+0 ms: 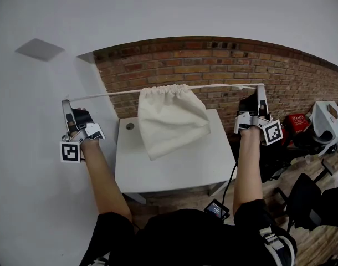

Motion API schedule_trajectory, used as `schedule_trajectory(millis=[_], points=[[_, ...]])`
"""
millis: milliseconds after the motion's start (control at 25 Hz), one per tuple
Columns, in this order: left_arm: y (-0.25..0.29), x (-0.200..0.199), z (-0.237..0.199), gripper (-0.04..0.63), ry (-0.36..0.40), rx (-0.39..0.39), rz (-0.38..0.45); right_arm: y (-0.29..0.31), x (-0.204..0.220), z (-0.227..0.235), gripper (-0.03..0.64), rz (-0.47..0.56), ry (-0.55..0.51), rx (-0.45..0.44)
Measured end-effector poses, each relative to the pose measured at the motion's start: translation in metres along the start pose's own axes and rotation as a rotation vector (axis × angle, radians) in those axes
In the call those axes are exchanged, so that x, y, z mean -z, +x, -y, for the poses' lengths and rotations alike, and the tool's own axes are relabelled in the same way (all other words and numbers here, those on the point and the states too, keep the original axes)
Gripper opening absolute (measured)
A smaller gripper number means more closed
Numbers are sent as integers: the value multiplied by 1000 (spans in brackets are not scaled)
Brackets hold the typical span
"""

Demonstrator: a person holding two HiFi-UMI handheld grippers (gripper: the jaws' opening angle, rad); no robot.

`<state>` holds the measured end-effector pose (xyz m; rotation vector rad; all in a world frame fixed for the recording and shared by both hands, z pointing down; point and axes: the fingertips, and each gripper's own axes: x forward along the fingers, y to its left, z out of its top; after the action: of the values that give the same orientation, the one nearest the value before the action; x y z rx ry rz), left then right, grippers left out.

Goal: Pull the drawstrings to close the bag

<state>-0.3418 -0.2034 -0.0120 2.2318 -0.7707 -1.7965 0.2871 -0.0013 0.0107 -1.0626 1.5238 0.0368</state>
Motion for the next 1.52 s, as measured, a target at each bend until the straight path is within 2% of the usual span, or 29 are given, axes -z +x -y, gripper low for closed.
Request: schedule_trajectory(millis=[360, 760, 1200, 1320, 1520], points=[[1, 7, -8, 17, -61, 0, 16, -3, -10, 20, 5, 25, 64, 24], [-3, 14, -24, 17, -52, -18, 9, -6, -19, 44, 5, 26, 41, 59], [-10, 28, -42, 17, -78, -46, -15, -12, -13, 75, 5, 8, 26, 100], [-16, 30, -48, 17, -52, -62, -35, -13, -6, 74, 5, -36, -21, 89], [-22, 43, -60, 17, -7, -69, -129, -7, 4, 72, 5, -141, -149, 68]])
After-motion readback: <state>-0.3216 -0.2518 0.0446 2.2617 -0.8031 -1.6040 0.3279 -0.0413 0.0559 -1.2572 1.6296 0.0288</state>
